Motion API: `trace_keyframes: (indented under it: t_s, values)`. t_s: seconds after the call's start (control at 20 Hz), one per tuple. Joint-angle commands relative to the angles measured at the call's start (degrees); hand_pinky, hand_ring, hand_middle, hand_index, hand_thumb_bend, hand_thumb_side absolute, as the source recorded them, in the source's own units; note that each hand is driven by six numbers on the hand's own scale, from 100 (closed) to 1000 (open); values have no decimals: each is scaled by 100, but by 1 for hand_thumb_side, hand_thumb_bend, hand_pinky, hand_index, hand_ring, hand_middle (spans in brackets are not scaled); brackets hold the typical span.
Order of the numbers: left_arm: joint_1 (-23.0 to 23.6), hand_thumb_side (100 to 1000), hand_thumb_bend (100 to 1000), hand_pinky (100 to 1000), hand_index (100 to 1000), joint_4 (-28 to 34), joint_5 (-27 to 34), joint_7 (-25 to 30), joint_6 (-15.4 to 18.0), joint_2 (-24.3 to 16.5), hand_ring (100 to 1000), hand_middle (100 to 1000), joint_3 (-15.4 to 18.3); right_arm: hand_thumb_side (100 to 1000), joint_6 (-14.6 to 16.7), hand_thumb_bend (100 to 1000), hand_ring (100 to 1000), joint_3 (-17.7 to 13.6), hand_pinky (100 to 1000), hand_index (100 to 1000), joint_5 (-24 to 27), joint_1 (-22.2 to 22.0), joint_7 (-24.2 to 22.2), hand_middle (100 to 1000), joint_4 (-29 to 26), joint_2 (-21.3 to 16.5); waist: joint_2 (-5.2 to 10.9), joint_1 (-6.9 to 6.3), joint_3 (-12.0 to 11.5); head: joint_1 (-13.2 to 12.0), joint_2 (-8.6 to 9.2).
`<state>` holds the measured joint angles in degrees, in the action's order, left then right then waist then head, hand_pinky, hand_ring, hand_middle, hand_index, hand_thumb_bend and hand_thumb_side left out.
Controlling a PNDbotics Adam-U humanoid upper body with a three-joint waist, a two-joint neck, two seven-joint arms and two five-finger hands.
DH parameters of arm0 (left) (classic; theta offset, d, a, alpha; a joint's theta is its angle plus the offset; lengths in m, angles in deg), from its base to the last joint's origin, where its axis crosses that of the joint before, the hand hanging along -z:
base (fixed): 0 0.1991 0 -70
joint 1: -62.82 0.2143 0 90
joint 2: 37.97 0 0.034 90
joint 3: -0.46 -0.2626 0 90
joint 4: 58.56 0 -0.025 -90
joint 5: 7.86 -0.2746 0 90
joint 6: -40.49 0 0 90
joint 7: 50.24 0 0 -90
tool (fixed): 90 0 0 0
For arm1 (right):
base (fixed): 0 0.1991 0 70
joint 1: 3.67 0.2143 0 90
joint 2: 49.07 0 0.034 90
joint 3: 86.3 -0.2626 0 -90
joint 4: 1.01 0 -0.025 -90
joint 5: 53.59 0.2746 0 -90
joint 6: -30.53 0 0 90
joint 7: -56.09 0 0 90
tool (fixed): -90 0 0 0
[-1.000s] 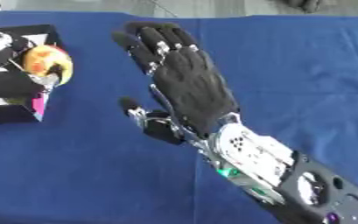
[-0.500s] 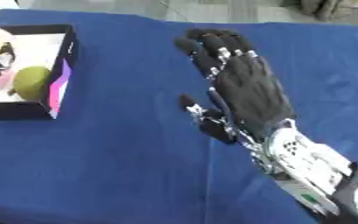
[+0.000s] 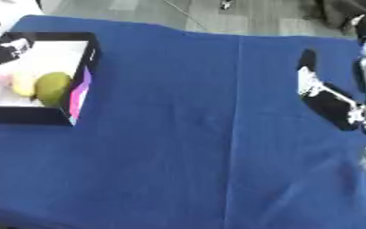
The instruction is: Pick up the objects with one hand, pass them to the other hand, and then place them into the box on the other side of the table.
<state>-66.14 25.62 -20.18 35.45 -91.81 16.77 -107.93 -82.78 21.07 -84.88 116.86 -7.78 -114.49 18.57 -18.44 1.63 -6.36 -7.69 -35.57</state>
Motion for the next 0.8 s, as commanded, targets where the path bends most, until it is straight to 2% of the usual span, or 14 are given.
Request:
trace_keyframes:
  t_s: [0.05,0.1,0.15,0.2,0.25,0.3,0.4,0.5,0.55,0.6,0.7,0.8]
  values:
    - [-153,808,695,877,951,-197,-517,358,-59,-59,870,791,212,271,-65,100,833,-319,843,884,289,-34,339,825,-111,-261,139,-43,0,-21,45]
    - [-170,795,673,877,955,-205,-600,420,-94,-41,870,796,260,279,-79,100,832,-364,842,884,354,-62,410,824,-111,-271,140,-50,0,-12,39]
    - [-187,803,530,859,949,-184,-636,445,-123,-14,855,782,328,287,-90,100,831,-408,841,883,414,-87,474,823,-111,-278,142,-58,-2,8,37]
    - [-208,844,316,823,931,-116,-586,397,-145,29,826,756,437,295,-95,100,828,-454,839,880,471,-108,540,820,-111,-280,143,-63,-9,37,39]
    - [-227,890,199,796,913,9,-441,254,-132,86,805,739,574,297,-89,100,827,-499,839,879,535,-127,609,818,-111,-276,144,-67,-19,70,38]
    - [-232,896,100,745,869,186,-170,5,-84,162,763,710,746,282,-68,100,825,-544,838,879,618,-148,672,817,-111,-266,144,-68,-31,105,32]
    - [-125,861,100,705,846,748,842,-859,209,352,726,686,1118,295,0,100,824,-662,840,882,941,-214,775,819,-111,-220,134,-65,-50,178,27]
    - [121,856,142,693,865,1442,2129,-1986,947,549,735,725,1332,335,113,100,825,-812,841,890,1557,-280,859,823,-111,-142,116,-59,-60,235,28]
    - [267,914,242,695,897,1761,2757,-2502,1404,652,758,768,1377,452,182,100,827,-893,843,897,1939,-311,895,827,-111,-96,106,-55,-63,257,33]
    - [414,887,200,699,915,2044,3323,-2923,1859,733,768,780,1387,464,272,100,826,-974,842,898,2355,-340,920,827,-111,-54,99,-53,-65,276,34]
    - [682,902,234,717,954,2511,4121,-3383,2612,882,790,806,1366,486,483,100,820,-1129,839,897,3141,-414,954,820,-111,19,84,-51,-69,309,35]
    - [909,887,260,720,955,2858,4508,-3512,3184,1117,790,807,1415,480,742,100,821,-1254,839,895,3876,-524,960,818,-111,118,67,-38,-76,349,45]
